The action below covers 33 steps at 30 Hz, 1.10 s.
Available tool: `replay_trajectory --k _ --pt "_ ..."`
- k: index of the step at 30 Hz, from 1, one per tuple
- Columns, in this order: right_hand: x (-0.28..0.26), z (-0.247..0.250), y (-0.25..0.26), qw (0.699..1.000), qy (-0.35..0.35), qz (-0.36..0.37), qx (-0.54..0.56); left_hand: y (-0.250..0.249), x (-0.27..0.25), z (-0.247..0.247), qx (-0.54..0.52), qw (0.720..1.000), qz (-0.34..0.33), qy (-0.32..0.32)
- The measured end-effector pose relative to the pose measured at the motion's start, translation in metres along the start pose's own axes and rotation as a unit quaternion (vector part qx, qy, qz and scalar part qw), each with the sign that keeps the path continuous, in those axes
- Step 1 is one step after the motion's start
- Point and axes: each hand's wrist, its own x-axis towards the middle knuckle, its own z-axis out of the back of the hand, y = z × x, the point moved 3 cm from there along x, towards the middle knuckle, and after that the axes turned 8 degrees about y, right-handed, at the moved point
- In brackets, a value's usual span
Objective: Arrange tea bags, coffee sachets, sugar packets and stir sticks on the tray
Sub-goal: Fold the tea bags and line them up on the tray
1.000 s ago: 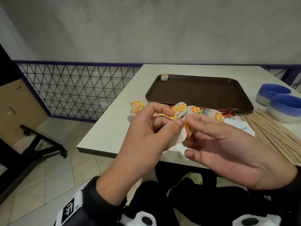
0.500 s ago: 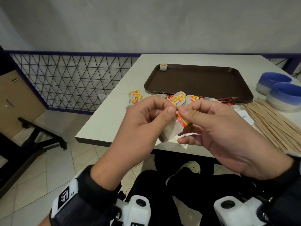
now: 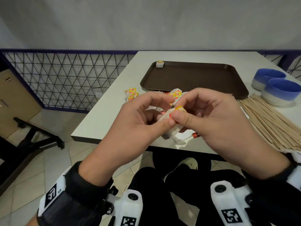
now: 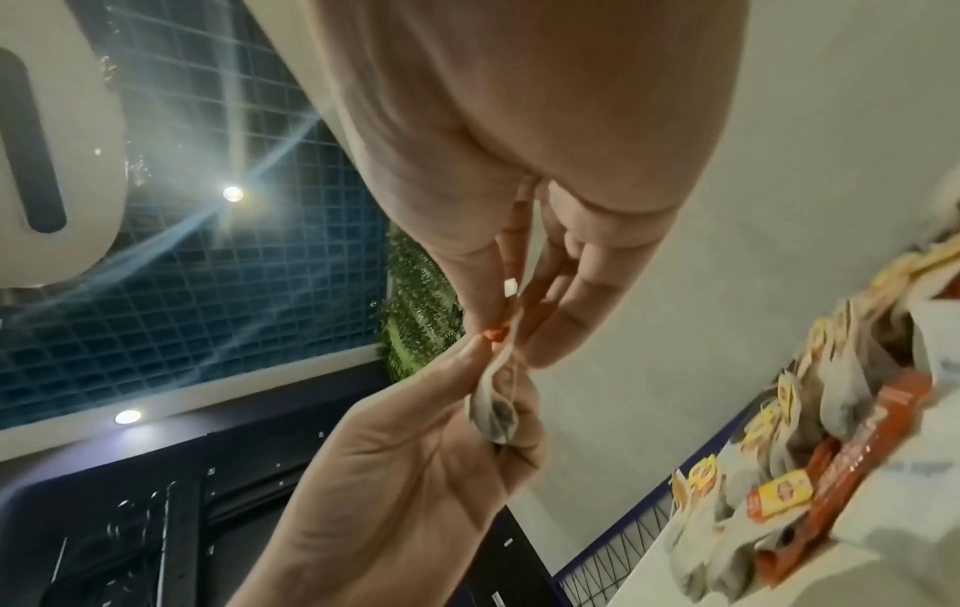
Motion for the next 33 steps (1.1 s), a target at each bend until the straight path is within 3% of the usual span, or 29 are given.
replay_trajectory --k 9,16,21,33 --pt "0.004 0.006 -0.005 0.991 -0.018 -0.043 0.128 0.008 -0.002 -0.002 -0.063 0.998 0.026 0.005" --pt "0.002 0.008 -0.009 0.995 -0.032 -0.026 0.094 0.008 0.0 -0.001 -0.103 0.994 0.028 -0.036" --pt "0.003 0.009 -0.007 0.997 -0.025 0.005 0.072 0.005 -0.002 -0.002 -0.127 0.991 0.02 -0.026" --pt "0.003 0.012 -0.006 1.0 -0.001 0.017 -0.019 0.007 -0.004 0.005 -0.002 0.999 -0.005 -0.043"
